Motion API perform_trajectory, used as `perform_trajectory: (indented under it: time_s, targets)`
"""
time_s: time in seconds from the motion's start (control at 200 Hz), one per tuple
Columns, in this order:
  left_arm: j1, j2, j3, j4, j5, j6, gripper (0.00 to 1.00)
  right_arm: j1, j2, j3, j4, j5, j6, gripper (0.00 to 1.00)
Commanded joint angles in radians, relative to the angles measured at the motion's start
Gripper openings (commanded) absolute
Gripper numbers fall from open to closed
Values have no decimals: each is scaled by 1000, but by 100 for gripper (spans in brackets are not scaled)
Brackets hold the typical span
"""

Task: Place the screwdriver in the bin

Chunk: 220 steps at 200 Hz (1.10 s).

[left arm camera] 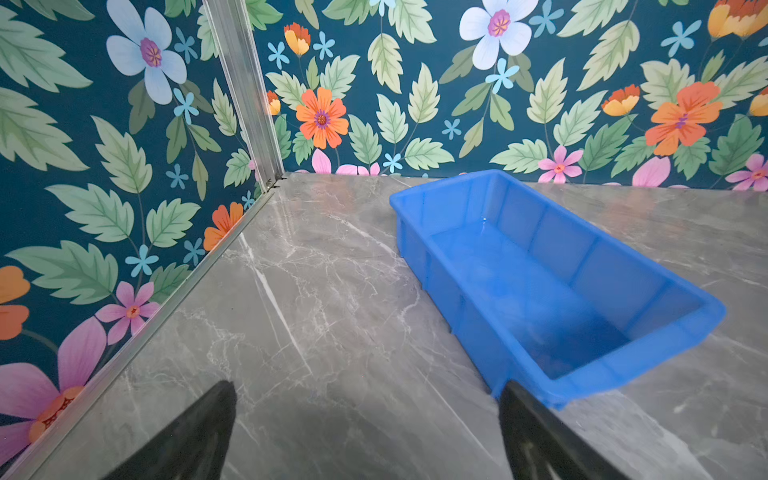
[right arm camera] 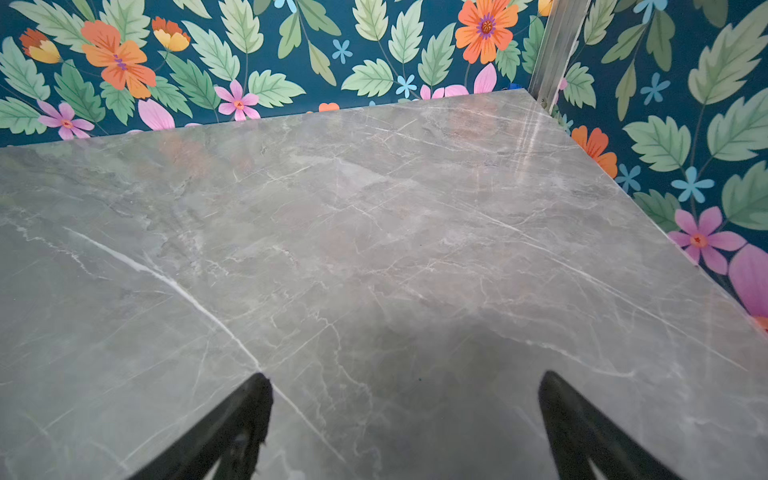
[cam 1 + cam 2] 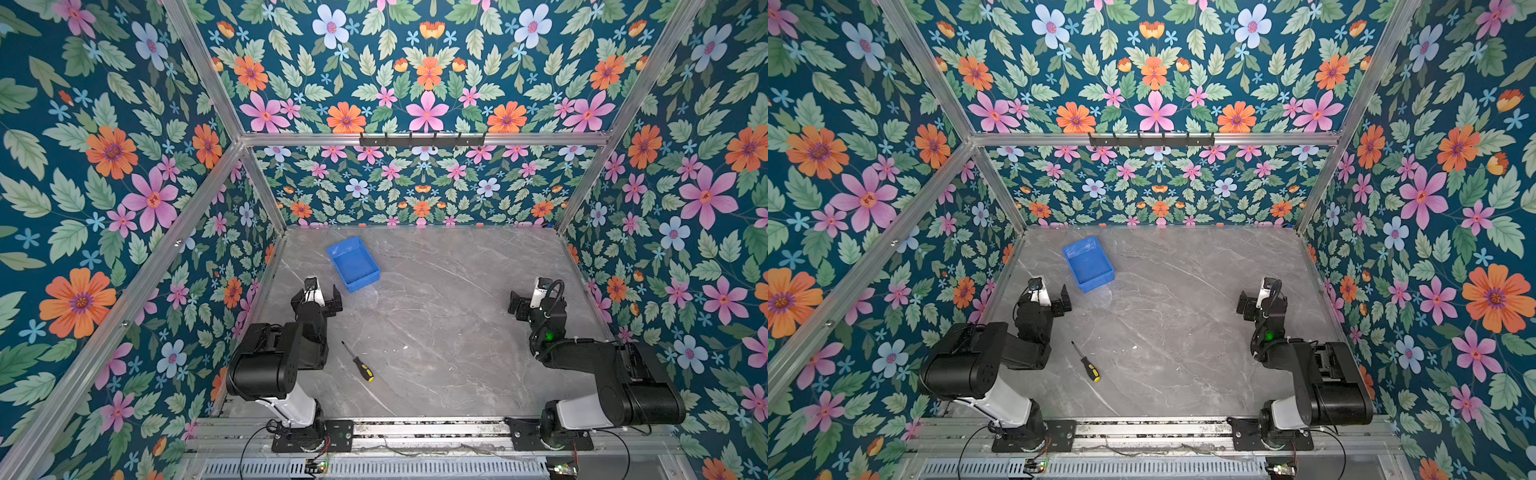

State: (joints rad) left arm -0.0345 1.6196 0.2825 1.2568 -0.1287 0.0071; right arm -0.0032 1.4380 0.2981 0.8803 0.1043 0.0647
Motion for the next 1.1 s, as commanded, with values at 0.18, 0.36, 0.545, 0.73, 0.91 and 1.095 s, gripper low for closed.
perform_trajectory:
  time_s: [0.18, 0.36, 0.545, 0.73, 0.91, 1.095]
  targets:
    - [2, -2, 0, 9, 1, -4, 100, 0, 3, 6, 14, -8, -9, 99]
    - [1, -2, -1, 9, 1, -5, 100, 1, 2, 7, 13, -9, -8, 99]
    - [2, -2, 0, 9, 1, -4, 100, 1, 2, 7, 11, -11, -8, 99]
    - [1, -2, 0, 9, 0, -4, 100, 0, 3, 8, 11, -11, -8, 99]
    - [1, -2, -1, 9, 0, -4, 100, 1, 1, 4, 17, -9, -10, 99]
    - [-1, -55, -25, 6, -6, -1, 100, 3, -38, 5, -17, -46, -30, 99]
